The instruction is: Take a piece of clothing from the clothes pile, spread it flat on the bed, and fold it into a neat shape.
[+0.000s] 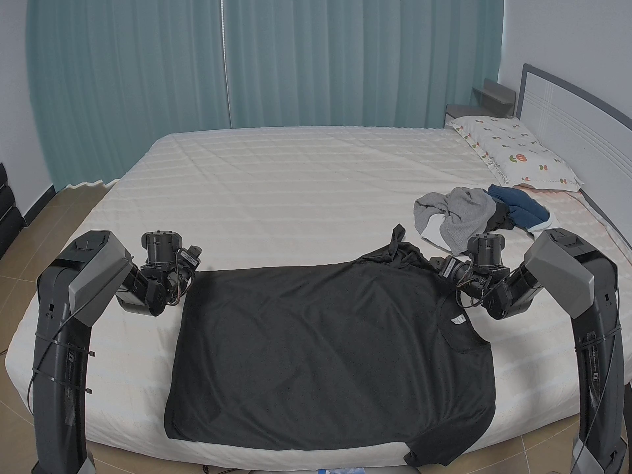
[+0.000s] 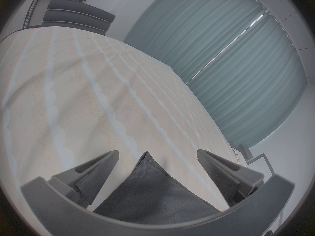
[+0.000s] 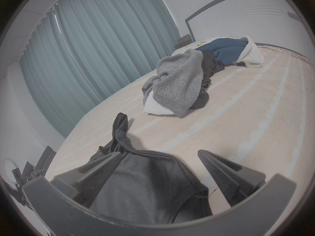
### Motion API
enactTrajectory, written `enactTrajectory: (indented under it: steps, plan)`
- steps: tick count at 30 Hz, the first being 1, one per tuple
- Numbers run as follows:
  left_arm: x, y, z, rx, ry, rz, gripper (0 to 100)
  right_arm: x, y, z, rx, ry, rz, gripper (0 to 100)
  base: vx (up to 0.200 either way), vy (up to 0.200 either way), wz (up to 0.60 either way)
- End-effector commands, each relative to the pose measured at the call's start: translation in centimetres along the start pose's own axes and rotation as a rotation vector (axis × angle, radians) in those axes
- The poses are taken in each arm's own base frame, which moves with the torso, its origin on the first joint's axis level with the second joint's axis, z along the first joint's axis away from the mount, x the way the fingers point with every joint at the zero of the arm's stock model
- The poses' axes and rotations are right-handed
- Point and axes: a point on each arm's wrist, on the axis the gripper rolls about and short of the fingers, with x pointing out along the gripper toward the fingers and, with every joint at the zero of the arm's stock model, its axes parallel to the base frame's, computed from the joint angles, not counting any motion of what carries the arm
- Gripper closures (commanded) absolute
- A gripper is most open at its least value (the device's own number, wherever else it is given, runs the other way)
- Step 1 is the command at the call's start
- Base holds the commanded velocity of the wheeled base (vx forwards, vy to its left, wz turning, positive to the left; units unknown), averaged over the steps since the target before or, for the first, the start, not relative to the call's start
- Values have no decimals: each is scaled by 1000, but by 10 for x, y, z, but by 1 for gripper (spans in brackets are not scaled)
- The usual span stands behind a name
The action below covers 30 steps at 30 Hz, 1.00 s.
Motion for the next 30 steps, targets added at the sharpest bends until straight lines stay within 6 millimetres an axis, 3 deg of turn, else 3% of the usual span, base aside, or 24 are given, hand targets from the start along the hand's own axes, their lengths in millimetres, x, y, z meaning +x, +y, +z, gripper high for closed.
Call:
enactTrajectory:
  steps: [1, 8, 13, 20, 25, 30]
  plan:
    - [0, 0, 0, -2, 0, -1, 0, -4, 1, 2, -3, -5, 3, 0, 0, 0, 0]
    - [0, -1, 0, -2, -2, -3, 0, -29, 24, 2, -18, 31, 83, 0, 0, 0, 0]
    - [0, -1, 0, -1, -3, -5, 0, -31, 31, 2, -24, 29, 97, 0, 0, 0, 0]
    - [0, -1, 0, -2, -2, -5, 0, -17, 55, 7, -30, -10, 159, 0, 0, 0, 0]
    - [0, 0, 0, -2, -2, -3, 0, -3, 76, -8, -49, 43, 167, 0, 0, 0, 0]
    - [0, 0, -1, -1, 1, -2, 0, 16, 77, -23, -58, 45, 165, 0, 0, 0, 0]
